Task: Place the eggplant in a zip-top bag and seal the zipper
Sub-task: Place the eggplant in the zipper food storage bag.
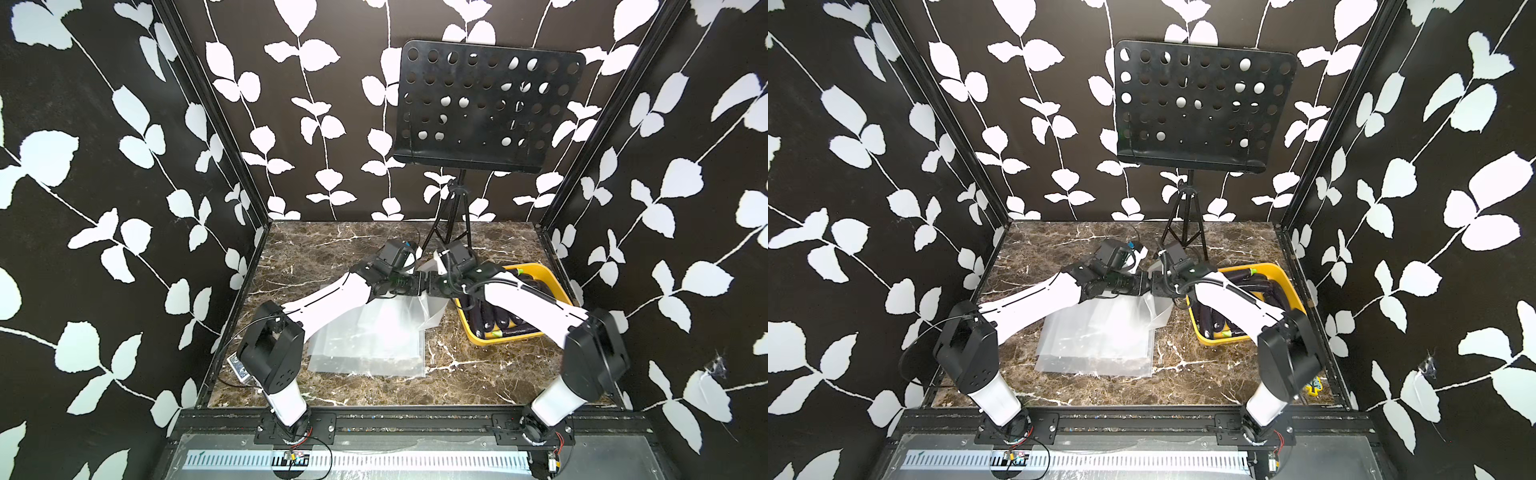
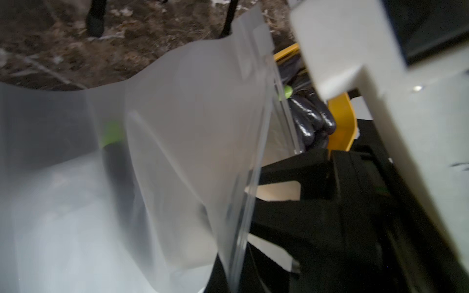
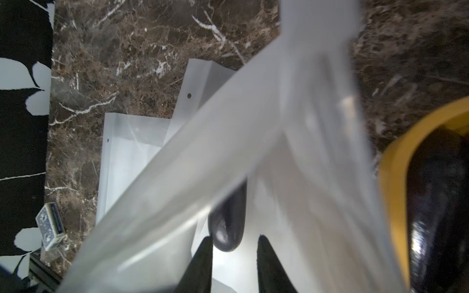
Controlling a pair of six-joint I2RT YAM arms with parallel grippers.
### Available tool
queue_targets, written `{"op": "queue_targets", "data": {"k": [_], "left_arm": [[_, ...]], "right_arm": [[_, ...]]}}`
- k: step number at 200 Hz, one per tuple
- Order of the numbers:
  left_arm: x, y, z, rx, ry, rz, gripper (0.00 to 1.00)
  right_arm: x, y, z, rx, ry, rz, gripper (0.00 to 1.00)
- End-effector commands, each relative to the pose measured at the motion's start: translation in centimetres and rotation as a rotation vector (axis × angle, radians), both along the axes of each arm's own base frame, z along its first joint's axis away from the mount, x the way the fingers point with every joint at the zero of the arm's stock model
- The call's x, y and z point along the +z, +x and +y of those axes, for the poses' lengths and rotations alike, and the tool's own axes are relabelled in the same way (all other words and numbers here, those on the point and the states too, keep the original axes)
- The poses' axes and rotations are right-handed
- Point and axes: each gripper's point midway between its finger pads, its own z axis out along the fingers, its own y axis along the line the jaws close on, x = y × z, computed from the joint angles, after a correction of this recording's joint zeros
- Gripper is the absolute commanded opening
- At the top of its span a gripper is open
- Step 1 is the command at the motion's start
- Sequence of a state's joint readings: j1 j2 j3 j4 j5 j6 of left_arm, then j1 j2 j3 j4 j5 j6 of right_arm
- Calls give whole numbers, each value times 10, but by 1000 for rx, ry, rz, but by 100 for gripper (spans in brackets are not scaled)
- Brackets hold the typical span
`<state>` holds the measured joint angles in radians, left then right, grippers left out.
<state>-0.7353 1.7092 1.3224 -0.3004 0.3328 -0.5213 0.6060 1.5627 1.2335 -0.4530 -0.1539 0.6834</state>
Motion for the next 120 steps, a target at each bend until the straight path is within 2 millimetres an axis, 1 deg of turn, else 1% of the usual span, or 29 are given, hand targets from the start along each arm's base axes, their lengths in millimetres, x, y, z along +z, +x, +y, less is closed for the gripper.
{"op": "queue_targets", "data": {"k": [1, 5, 14, 19, 32, 45, 48, 60, 68, 78, 88, 94, 108, 120], "left_arm": [[-108, -1, 54, 115, 325, 159, 0], [-109, -2, 54, 116, 324, 164, 0], [-110, -2, 54, 114, 325, 167, 0], [-109, -2, 54, 115, 323, 165, 0], [-109, 0, 54, 117, 324, 159, 0], [-106, 0, 52, 110, 318, 156, 0], [-105, 0, 51, 110, 317, 157, 0], [-102, 1, 52, 112, 315, 154, 0], [-100, 1, 53, 116, 318, 146, 0], [-97, 2, 54, 119, 317, 137, 0], [-93, 2, 53, 121, 305, 129, 0], [-90, 2, 52, 120, 293, 127, 0], [-80, 1, 44, 108, 239, 128, 0], [-67, 1, 37, 103, 182, 116, 0]], "right_arm": [[162, -23, 23, 114, 430, -317, 31], [168, -22, 20, 101, 458, -338, 32], [169, -20, 11, 76, 449, -343, 30], [165, -20, 7, 70, 430, -330, 28], [153, -15, 2, 56, 410, -303, 13], [137, -11, 5, 67, 375, -266, 4], [133, -10, 7, 72, 368, -253, 3], [123, -7, 14, 91, 360, -225, 6], [116, -4, 12, 75, 340, -224, 9], [106, -3, 2, 47, 280, -226, 17], [91, 0, -17, 2, 164, -230, 23], [83, 1, -25, -9, 116, -226, 25], [62, 1, -30, 7, 46, -188, 28], [46, -3, -23, 44, 42, -148, 30]]}}
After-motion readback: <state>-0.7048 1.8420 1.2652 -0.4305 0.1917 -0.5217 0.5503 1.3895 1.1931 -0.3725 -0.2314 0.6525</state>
